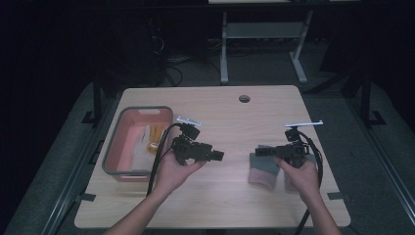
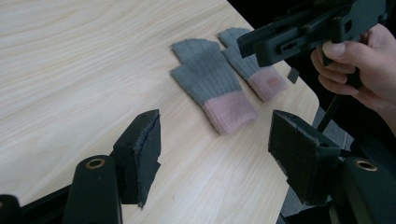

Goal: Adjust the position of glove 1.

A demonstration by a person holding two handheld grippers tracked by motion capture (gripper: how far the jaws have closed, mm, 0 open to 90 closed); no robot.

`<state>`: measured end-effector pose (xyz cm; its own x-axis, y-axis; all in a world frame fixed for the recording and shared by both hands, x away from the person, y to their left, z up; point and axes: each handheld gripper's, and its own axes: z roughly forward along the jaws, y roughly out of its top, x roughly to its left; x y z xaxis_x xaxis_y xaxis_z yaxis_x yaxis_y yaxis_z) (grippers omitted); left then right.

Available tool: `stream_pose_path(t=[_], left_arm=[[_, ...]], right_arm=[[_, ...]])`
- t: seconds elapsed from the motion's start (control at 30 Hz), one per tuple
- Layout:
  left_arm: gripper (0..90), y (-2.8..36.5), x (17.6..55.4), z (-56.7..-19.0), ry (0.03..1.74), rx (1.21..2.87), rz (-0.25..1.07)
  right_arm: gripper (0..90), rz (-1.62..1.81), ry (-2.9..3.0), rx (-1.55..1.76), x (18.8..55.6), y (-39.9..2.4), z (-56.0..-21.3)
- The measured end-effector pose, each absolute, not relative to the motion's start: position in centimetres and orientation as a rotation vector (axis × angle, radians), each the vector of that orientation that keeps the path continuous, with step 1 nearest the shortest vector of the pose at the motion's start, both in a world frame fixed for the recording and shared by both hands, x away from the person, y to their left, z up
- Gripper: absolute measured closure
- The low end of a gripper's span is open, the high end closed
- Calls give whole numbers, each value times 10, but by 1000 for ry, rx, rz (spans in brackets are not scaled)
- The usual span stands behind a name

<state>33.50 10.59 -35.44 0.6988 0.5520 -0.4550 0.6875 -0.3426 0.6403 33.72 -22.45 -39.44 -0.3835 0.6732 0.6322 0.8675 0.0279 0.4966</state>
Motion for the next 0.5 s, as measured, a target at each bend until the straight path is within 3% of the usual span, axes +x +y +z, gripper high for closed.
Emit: stream_pose_path(t=[0.5], left_arm=[[335,76,330,-371,898,2045,-218]], right_arm=[[438,-1243,-2212,-1628,322,-250,-398]])
